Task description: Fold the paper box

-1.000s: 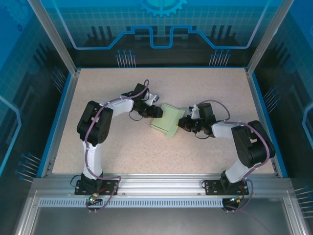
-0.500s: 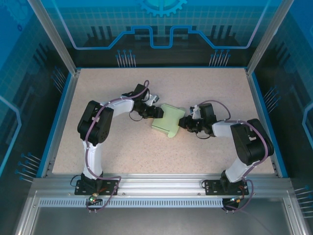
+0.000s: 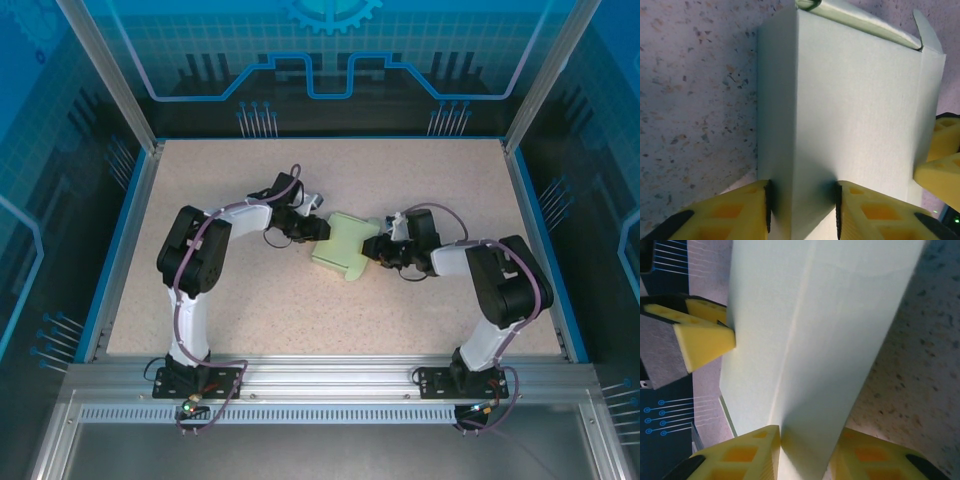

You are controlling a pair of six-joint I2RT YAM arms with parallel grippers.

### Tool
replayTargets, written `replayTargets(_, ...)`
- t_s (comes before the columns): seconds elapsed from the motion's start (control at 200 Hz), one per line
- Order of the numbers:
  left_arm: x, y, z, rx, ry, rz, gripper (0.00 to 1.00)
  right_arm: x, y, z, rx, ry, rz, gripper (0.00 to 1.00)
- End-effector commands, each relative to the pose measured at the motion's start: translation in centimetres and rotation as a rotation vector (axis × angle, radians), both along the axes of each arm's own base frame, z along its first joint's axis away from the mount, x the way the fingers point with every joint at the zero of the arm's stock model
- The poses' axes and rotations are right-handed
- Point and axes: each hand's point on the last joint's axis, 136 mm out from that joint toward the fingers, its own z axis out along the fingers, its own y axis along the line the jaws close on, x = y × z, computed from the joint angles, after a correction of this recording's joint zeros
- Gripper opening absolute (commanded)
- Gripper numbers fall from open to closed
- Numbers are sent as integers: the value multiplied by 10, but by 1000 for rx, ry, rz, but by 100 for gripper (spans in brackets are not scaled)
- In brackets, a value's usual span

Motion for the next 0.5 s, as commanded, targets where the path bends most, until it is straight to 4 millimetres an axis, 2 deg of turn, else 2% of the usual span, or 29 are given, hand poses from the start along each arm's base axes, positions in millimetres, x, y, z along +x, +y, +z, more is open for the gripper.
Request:
replayTargets(0.0, -18, -2, -5, -28, 76, 3, 33, 9, 9, 10, 47, -31, 15, 33)
replayTargets(0.25, -23, -5, -8, -67, 110, 12, 29, 8, 17, 14, 67, -41, 31, 34)
replayTargets(0.49, -24, -7, -11, -77, 123, 11, 29, 5, 21, 37, 95, -95, 37, 34)
